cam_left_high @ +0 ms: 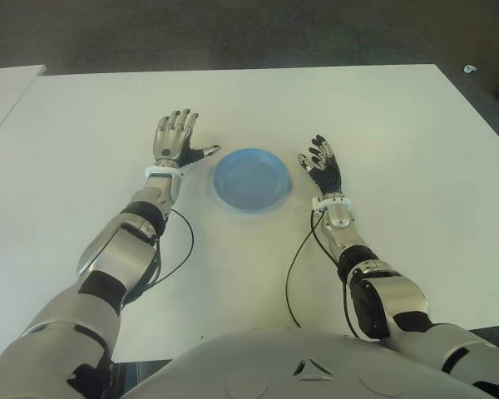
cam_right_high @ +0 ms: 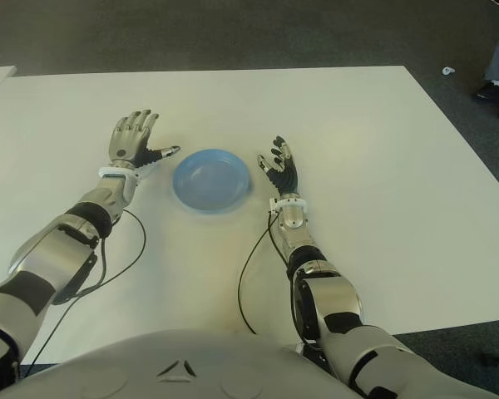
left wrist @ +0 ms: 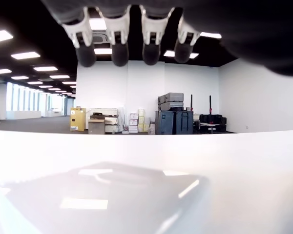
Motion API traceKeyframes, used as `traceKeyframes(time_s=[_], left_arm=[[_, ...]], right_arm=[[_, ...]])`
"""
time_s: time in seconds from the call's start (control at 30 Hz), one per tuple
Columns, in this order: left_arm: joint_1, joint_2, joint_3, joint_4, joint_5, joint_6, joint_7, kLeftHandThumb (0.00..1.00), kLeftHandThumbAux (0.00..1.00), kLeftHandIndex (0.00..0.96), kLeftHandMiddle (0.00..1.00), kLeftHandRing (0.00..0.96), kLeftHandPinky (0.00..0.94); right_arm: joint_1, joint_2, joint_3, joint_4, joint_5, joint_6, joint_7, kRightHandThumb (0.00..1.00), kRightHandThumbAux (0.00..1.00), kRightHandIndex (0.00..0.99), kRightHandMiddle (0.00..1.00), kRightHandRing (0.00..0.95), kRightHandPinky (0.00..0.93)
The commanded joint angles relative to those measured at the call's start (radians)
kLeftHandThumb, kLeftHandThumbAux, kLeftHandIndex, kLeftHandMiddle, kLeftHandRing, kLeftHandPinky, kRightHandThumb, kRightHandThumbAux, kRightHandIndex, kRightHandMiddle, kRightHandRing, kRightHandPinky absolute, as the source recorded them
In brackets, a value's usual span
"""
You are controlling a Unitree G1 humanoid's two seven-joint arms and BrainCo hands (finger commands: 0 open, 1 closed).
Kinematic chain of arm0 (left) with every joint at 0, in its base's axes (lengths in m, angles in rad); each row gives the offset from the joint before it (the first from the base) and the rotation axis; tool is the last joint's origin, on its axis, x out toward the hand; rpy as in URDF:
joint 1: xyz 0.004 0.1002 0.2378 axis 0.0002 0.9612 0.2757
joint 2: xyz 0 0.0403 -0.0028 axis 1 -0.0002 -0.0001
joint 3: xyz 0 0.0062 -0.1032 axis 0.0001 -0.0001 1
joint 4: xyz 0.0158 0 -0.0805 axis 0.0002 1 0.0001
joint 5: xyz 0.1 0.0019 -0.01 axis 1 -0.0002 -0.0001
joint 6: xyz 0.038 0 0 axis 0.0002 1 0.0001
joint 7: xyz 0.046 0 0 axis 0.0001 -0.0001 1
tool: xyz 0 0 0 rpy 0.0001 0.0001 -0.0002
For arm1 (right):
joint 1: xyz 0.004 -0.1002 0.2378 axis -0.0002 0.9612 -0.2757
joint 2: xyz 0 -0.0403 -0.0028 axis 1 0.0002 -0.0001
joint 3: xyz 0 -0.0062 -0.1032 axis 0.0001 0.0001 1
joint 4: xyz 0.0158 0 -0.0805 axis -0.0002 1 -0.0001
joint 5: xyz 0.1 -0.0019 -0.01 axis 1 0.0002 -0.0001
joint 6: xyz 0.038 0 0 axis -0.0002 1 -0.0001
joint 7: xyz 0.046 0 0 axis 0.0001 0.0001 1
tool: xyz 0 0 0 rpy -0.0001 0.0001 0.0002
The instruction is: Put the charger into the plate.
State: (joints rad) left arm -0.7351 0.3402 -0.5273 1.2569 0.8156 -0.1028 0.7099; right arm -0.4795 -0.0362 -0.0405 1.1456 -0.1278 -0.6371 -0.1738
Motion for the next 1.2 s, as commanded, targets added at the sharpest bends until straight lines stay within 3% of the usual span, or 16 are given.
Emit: traceKeyframes(time_s=[0.03,0.33,0.7,1.2], left_arm=[[-0.014,0.005,-0.02,0.019,0.005,0.018,-0.035,0.241,0.177,0.0,0.0,0.0,0.0],[-0.03,0.011,-0.024,0.012,-0.009,0.081,-0.157,0.218,0.218,0.0,0.0,0.0,0.0],[-0.048,-0.007,-0.035,0.006,-0.023,0.251,-0.377,0.185,0.154,0.0,0.0,0.0,0.0],[-0.022,-0.016,0.011,-0.046,-0.09,0.365,-0.441,0.18,0.151,0.0,0.0,0.0,0.0]], right_arm=[[0.123,0.026,0.004,0.107,0.002,0.11,0.014,0.125,0.693,0.06,0.153,0.163,0.192],[0.118,0.025,0.003,0.109,0.003,0.113,0.017,0.122,0.696,0.063,0.161,0.174,0.196],[0.117,0.024,0.0,0.11,0.004,0.114,0.024,0.11,0.687,0.056,0.156,0.171,0.195],[0.122,0.02,0.003,0.109,0.001,0.108,0.024,0.093,0.681,0.052,0.149,0.165,0.188]])
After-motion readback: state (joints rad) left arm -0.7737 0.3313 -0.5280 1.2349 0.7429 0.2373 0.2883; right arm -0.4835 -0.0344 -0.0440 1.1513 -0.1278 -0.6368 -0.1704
